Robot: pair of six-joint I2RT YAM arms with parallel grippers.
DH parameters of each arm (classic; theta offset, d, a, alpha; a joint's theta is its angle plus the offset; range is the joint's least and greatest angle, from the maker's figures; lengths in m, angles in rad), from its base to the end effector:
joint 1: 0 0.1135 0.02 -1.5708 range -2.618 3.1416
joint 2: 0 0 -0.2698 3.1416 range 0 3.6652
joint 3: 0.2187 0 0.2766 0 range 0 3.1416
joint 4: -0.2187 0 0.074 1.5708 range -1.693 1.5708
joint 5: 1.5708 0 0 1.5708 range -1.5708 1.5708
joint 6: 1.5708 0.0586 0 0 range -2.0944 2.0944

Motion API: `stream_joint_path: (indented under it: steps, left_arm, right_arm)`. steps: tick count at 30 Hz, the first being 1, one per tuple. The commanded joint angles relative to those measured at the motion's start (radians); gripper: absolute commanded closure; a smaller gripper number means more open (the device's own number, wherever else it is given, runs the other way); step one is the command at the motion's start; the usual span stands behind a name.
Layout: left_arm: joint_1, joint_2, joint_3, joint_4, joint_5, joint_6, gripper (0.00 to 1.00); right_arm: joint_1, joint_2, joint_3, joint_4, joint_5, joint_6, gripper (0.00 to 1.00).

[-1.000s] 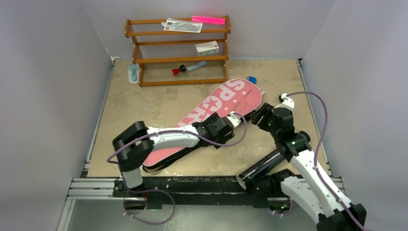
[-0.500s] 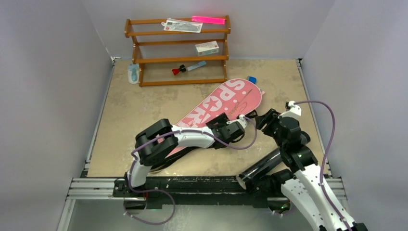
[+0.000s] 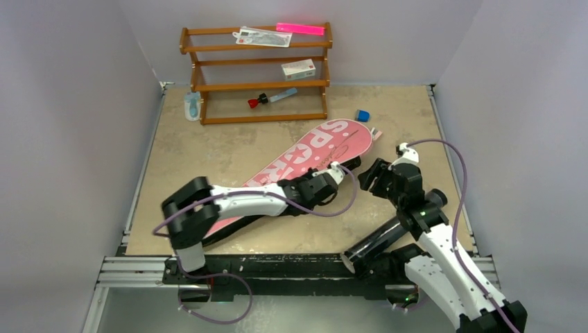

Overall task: Pack up the badminton gear
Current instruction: Adjust the racket bag at the center of the board.

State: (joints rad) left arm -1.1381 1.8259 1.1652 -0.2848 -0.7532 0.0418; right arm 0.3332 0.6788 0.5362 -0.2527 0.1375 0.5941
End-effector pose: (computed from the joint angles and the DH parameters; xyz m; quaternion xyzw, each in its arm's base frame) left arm 0.2068 -0.3522 0.1616 0.3983 0.7982 0.1496 0.4265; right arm 0.1989 0.0603 0.2531 0.1458 0.8182 0.1963 0.5203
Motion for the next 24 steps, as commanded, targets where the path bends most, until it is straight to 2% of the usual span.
stream_joint_path:
  steps: [1,7,9,14,18,21,24]
  left_arm:
    - [0.001,-0.223,-0.012,-0.068,0.099,-0.057,1.0]
    - [0.005,-0.342,0.03,-0.327,0.185,-0.155,1.0]
    - [0.014,-0.38,0.031,-0.366,0.208,-0.184,1.0]
    - [0.049,-0.509,-0.059,-0.281,0.292,-0.126,1.0]
    - [0.049,-0.549,-0.072,-0.29,0.348,-0.059,1.0]
    - [0.049,-0.553,-0.09,-0.306,0.354,-0.053,1.0]
    - [0.049,-0.55,-0.114,-0.317,0.366,-0.068,1.0]
  right_arm:
    - [-0.002,0.027,0.047,0.067,-0.105,-0.073,0.38]
    - [0.0,0.006,0.091,0.054,-0.135,-0.158,0.38]
    - [-0.002,-0.015,0.112,0.032,-0.129,-0.159,0.37]
    - [-0.002,-0.067,0.181,-0.024,-0.136,-0.154,0.37]
    - [-0.001,-0.1,0.198,-0.038,-0.155,-0.195,0.34]
    - [-0.002,-0.064,0.245,-0.115,-0.109,-0.081,0.25]
    - [-0.002,0.018,0.318,-0.231,-0.062,0.132,0.23]
